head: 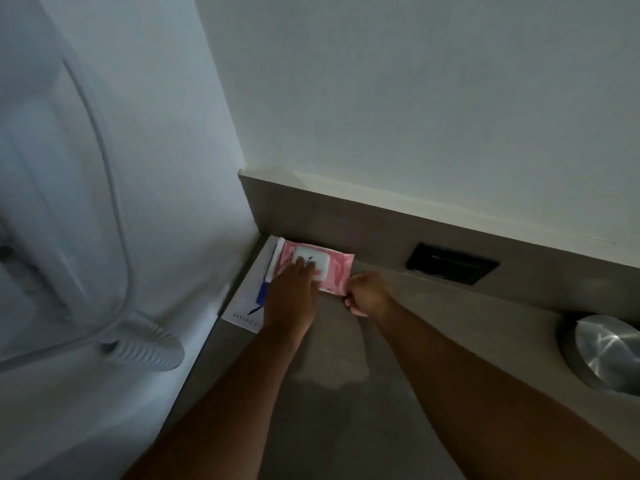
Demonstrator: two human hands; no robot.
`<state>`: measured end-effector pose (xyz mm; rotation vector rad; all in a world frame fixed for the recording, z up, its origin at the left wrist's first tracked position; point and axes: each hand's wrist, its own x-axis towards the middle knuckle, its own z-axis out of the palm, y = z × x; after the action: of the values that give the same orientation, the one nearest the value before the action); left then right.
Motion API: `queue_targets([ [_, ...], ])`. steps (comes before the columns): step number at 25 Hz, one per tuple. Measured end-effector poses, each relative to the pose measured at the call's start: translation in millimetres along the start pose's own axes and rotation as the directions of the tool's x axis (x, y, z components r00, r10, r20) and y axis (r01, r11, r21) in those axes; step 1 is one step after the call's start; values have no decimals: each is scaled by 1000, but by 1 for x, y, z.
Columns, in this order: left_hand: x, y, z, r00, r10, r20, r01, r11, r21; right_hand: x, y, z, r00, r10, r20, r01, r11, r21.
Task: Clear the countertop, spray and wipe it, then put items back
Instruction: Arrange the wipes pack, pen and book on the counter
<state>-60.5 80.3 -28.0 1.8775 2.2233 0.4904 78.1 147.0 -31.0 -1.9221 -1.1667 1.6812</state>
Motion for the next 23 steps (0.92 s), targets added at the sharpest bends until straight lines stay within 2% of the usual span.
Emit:
queue_targets([
  [3,-17,33,14,992,116,50,-119,990,72,-5,24,-30,1000,0,23,-1,1000,17],
  [7,-26,70,34,954,262,144,-273,960,65,-10,59,-86,985,-11,-172,-2,997,-73],
  [12,-27,130,60,889,387,246,-402,915,12,-27,85,-159,950,-5,-313,-7,999,-37],
  [14,-29,144,66,870,414,268,-421,906,-34,-39,86,-175,918,-99,-384,30,983,-183],
  [16,-33,147,66,874,415,251,-418,907,-46,-55,91,-183,855,-307,-419,93,884,-457],
  [17,-35,146,65,886,403,231,-408,913,-28,-63,95,-183,823,-431,-370,146,790,-596],
  [19,-37,140,63,915,334,226,-342,940,-2,-71,101,-178,798,-592,-113,296,548,-782],
  [21,-36,133,65,920,269,285,-282,959,3,-68,106,-169,800,-592,98,377,369,-850],
  [23,-33,132,70,904,265,334,-284,959,10,-57,110,-165,836,-533,135,346,320,-882],
])
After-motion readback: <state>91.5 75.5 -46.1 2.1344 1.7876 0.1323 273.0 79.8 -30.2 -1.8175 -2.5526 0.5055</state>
